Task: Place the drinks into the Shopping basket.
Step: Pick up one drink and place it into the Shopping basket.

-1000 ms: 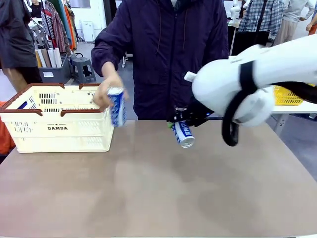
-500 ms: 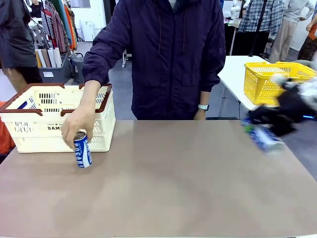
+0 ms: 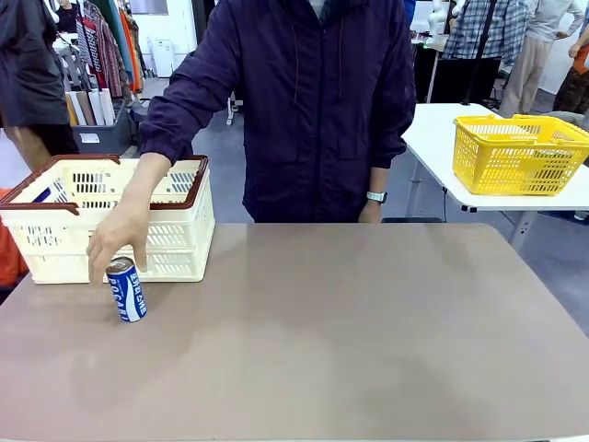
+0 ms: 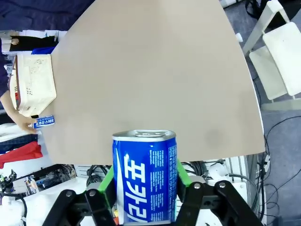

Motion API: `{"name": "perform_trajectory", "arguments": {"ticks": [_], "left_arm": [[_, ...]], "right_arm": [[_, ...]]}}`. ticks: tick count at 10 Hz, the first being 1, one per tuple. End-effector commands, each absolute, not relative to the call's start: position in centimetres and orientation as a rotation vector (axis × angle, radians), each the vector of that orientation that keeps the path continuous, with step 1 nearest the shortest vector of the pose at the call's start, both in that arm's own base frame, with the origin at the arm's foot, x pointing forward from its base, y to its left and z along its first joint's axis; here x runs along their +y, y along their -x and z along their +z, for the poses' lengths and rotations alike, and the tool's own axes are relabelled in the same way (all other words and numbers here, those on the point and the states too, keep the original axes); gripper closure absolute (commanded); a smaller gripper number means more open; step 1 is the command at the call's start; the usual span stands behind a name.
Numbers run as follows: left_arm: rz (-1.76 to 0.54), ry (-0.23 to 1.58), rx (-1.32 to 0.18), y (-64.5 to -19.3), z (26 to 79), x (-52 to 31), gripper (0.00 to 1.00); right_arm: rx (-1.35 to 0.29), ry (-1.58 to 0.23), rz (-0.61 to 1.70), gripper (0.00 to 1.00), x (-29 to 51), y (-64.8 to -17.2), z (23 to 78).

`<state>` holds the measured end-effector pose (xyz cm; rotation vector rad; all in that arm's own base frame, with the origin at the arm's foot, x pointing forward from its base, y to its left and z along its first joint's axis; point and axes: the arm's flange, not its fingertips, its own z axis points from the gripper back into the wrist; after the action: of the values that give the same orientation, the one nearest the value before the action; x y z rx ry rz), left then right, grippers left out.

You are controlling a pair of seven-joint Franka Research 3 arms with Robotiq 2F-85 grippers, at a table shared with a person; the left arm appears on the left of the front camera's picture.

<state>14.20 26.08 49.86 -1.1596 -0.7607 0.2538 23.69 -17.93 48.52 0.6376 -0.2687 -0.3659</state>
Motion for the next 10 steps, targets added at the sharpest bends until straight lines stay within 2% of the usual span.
{"name": "perform_trajectory", "arguments": {"ticks": [1,3,4,8,10], "left_arm": [[0.241,1.166,-0.786,-14.0,50.0,26.1,0.0],[0.241,1.166,-0.786,-14.0,50.0,26.1,0.0],[0.241,1.166,-0.786,-14.0,50.0,26.1,0.0],[0.241,1.166,-0.786,-14.0,50.0,26.1,0.0],[0.241,1.166,-0.786,-14.0,50.0,26.1,0.0]], "right_arm": [[-0.294,-0.637,-0.32,1.0,-13.5,-23.6,45.6],[-0.299,-0.609,-0.321,1.0,-11.6,-25.4,46.0],[-0.3,-0.589,-0.272,1.0,-8.7,-27.9,46.6],[-0.286,-0.635,0.02,1.0,10.4,-40.7,46.9],[-0.212,-0.648,0.066,1.0,21.0,-46.4,44.8]]}}
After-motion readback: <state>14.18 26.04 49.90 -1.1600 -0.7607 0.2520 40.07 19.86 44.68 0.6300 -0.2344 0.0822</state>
